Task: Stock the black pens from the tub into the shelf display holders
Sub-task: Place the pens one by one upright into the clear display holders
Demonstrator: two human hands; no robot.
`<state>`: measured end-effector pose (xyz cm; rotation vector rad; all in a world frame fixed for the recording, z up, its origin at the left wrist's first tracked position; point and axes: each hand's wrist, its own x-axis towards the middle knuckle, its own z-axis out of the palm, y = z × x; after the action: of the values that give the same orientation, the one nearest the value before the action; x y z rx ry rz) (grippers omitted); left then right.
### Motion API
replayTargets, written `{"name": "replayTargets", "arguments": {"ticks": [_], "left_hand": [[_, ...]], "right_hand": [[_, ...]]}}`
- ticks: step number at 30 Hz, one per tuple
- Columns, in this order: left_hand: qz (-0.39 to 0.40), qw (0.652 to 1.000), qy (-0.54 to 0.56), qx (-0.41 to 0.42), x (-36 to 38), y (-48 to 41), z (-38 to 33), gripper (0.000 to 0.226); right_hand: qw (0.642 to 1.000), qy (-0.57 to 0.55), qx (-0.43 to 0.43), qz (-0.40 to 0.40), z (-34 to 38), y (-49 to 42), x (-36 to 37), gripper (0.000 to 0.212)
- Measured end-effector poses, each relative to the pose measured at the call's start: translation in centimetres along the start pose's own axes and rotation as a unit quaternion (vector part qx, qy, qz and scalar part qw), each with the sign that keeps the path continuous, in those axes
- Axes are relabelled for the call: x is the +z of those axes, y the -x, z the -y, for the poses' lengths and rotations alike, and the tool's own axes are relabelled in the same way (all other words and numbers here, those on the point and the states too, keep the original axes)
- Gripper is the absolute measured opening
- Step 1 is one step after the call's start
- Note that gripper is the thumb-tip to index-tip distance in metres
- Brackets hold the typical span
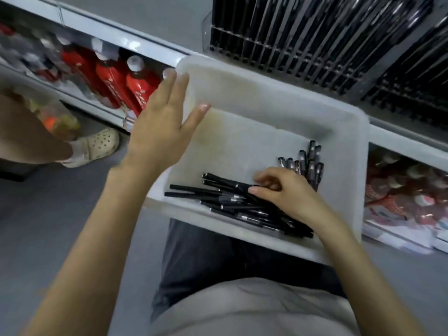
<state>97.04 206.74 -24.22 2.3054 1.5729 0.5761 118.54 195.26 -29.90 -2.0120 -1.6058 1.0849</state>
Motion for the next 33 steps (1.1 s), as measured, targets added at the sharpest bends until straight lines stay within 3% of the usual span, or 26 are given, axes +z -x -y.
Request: {"name": "replayTargets", "arguments": {"ticks": [3, 11, 17, 25, 30, 33], "left_hand": [[-0.015, 0.998, -0.059, -0.004, 0.2, 2.2, 0.1, 0.074], [-0.018, 0.995, -0.098, -0.006, 0.5, 2.9, 0.1, 0.078], [-0.024, 0.993, -0.113, -0.003, 0.5, 3.2, 0.4, 0.078], [-0.025, 0.994, -0.105, -0.011, 0.5, 3.3, 0.3, 0.077], [-0.007, 0.997, -0.078, -0.011, 0.1, 2.7, 0.1, 0.075], [-0.006, 0.995, -0.094, -0.015, 0.1, 2.3, 0.0, 0.074]], "right_hand": [[1.000, 0.000, -0.005, 0.020, -0.1, 0.0, 0.4, 0.034], [0.999, -0.028, 0.015, 0.032, -0.2, 0.1, 1.1, 0.021], [0.998, -0.044, 0.023, 0.033, 0.1, 0.4, 1.1, 0.024], [0.989, -0.115, -0.018, -0.094, 0.8, 0.6, 0.2, 0.023], [0.950, -0.223, -0.048, -0.212, 1.3, 0.5, -1.3, 0.020], [0.923, -0.302, -0.034, -0.235, 2.0, 0.6, -3.2, 0.012]]}}
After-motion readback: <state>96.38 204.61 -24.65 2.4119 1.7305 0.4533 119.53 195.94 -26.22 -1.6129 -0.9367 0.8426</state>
